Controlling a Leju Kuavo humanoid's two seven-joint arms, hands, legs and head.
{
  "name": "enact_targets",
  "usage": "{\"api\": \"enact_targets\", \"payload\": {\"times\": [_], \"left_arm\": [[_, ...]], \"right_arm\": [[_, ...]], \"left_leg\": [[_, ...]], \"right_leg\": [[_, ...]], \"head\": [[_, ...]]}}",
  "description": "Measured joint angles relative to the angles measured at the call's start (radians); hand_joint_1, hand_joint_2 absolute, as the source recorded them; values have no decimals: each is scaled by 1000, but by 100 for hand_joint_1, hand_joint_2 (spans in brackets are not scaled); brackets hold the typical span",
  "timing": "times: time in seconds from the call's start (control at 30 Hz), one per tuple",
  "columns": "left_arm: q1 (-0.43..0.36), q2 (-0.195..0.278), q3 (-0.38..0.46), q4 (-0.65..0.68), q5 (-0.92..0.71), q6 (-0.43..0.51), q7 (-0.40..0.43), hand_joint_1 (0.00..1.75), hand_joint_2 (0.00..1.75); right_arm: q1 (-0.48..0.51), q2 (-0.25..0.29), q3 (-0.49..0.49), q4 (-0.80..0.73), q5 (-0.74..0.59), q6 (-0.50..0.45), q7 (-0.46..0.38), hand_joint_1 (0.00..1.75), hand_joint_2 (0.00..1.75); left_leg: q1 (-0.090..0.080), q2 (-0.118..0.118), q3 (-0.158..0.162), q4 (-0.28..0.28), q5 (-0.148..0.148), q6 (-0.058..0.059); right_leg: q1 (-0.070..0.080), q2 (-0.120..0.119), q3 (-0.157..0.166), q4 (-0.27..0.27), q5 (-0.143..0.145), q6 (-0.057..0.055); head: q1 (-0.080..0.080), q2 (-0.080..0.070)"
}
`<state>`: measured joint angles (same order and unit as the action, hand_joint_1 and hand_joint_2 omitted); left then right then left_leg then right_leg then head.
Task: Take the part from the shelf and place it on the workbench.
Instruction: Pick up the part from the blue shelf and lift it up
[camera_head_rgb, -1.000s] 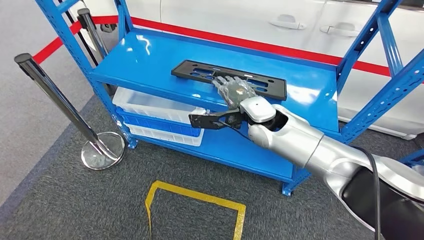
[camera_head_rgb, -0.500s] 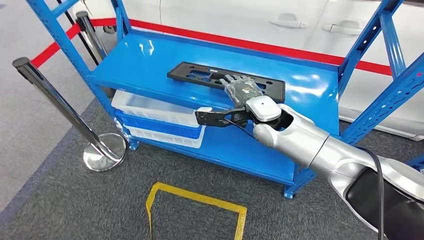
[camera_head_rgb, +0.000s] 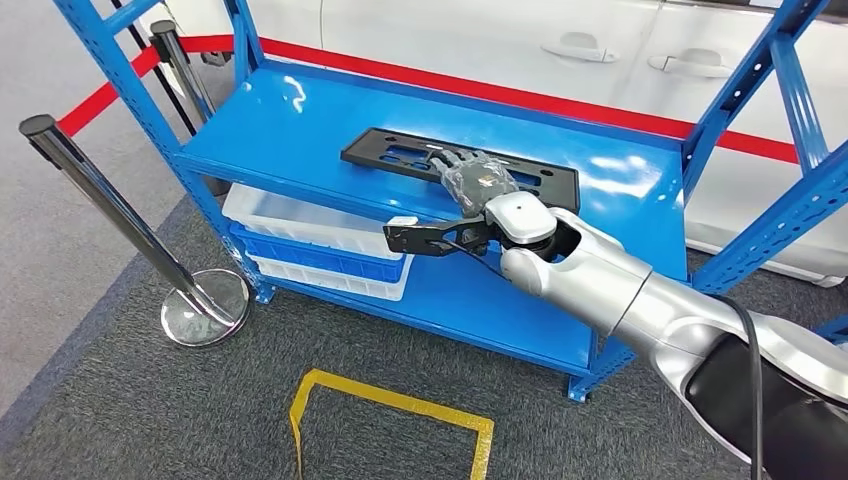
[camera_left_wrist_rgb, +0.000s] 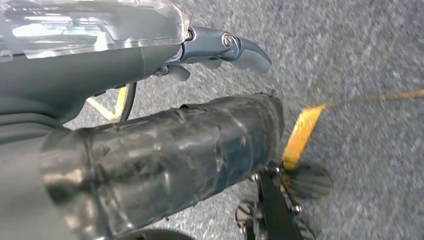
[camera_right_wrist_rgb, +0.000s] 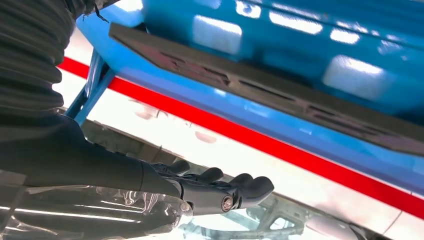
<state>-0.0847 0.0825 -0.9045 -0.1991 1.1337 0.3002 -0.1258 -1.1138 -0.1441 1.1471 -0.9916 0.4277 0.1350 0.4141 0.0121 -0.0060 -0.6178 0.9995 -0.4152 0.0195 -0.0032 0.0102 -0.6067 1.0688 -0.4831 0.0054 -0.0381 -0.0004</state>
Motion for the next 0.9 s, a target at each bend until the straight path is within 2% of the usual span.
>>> {"api": "enact_targets", "payload": {"times": [0.03, 0.1, 0.13, 0.17, 0.2, 0.27, 0.33, 0.37, 0.43, 0.5, 0.57, 0.63, 0.67, 0.7, 0.73, 0.8, 0.83, 0.87, 0.9], "left_arm": [[0, 0, 0, 0, 1, 0, 0, 0, 0], [0, 0, 0, 0, 1, 0, 1, 0, 0], [-1, 0, 0, 0, 2, 0, 2, 0, 0], [-1, 0, 0, 0, 2, 0, 3, 0, 0], [0, 0, 0, 0, 2, 0, 4, 0, 0], [1, 0, 0, 0, 1, 0, 6, 0, 0], [0, 0, 0, 0, 1, 0, 6, 0, 0], [0, 0, 0, 0, 1, 0, 7, 0, 0], [-1, 0, 0, 0, 0, 0, 7, 0, 0], [0, 0, 0, 0, -1, 0, 8, 0, 0], [-1, 0, 0, 0, -2, 0, 8, 0, 0], [-1, 1, 0, 0, -2, 0, 8, 0, 0], [0, 1, 0, 0, -2, 0, 8, 0, 0], [1, 1, 0, 0, -2, 0, 8, 0, 0], [2, 1, 0, 0, -2, 0, 8, 0, 0], [2, 2, 0, 0, -2, 0, 9, 0, 0], [2, 2, 0, 0, -2, 0, 9, 0, 0], [1, 3, 0, 0, -2, 0, 9, 0, 0], [0, 3, -1, 0, -2, 0, 8, 0, 0]], "right_arm": [[1, 0, -1, 0, 1, 0, 0, 0, 175], [6, 0, -2, 1, 1, 0, -3, 0, 175], [11, 0, -2, 2, 1, 0, -5, 0, 175], [15, 0, -2, 2, 1, 0, -7, 0, 175], [18, 0, -2, 3, 1, 0, -8, 0, 175], [18, 0, -2, 4, 2, 0, -9, 0, 175], [16, 0, -3, 5, 2, 0, -11, 0, 175], [16, 1, -3, 5, 3, 0, -12, 0, 175], [17, 2, -3, 5, 3, 0, -14, 0, 175], [17, 2, -4, 6, 3, 0, -14, 0, 175], [16, 2, -5, 7, 4, 0, -15, 0, 175], [19, 4, -5, 7, 4, 0, -16, 0, 175], [22, 4, -5, 8, 4, 0, -17, 0, 175], [24, 4, -5, 9, 4, 0, -17, 0, 175], [25, 4, -5, 10, 4, 0, -17, 0, 175], [26, 5, -5, 10, 5, 0, -18, 0, 175], [25, 5, -5, 10, 5, 0, -18, 0, 175], [25, 6, -5, 11, 6, 0, -18, 0, 175], [26, 6, -5, 11, 6, -1, -18, 0, 175]], "left_leg": [[1, 1, 4, -2, -1, 5], [0, 1, 7, -2, -5, 12], [0, 0, 9, -2, -8, 13], [0, -1, 11, 0, -10, 13], [0, -2, 14, 1, -13, 12], [0, -4, 18, 6, -20, 7], [-3, -6, 18, 13, -28, -2], [-4, -7, 17, 16, -30, -7], [-4, -7, 17, 15, -32, -17], [-1, -5, 14, 30, -47, -28], [1, -1, -23, 112, -92, -39], [2, 0, -91, 241, -143, -45], [2, 0, -118, 286, -152, -47], [2, 0, -127, 290, -139, -47], [2, 0, -114, 254, -106, -46], [0, 0, -49, 113, -30, -36], [-3, 0, -21, 55, -11, -30], [-6, -1, -5, 22, -5, -25], [-9, -1, 1, 12, -11, -21]], "right_leg": [[-1, -1, -26, 53, -25, 2], [-1, -2, -99, 184, -75, 5], [-2, -2, -127, 227, -80, 6], [-4, -2, -137, 232, -65, 6], [-5, -3, -132, 207, -38, 5], [-6, -4, -86, 96, 30, 1], [-3, -5, -41, 3, 59, -6], [-1, -5, -29, -23, 62, -10], [1, -3, -24, -29, 58, -18], [-2, -3, -18, -37, 59, -28], [-6, -3, -12, -42, 59, -38], [-5, -3, -10, -41, 55, -44], [-4, -3, -9, -40, 53, -45], [-4, -3, -6, -39, 50, -45], [-3, -3, -3, -38, 46, -44], [-2, -2, 7, -37, 39, -41], [-1, -1, 10, -37, 36, -38], [0, -1, 11, -38, 35, -35], [0, -1, 11, -39, 34, -31]], "head": [[1, 0], [3, 0], [3, 0], [3, 0], [3, 0], [3, 0], [3, 0], [3, 0], [2, 0], [2, 0], [-2, 0], [-4, 0], [-4, 0], [-4, 0], [-4, 0], [-3, 0], [-3, 0], [-3, 0], [-2, 0]]}}
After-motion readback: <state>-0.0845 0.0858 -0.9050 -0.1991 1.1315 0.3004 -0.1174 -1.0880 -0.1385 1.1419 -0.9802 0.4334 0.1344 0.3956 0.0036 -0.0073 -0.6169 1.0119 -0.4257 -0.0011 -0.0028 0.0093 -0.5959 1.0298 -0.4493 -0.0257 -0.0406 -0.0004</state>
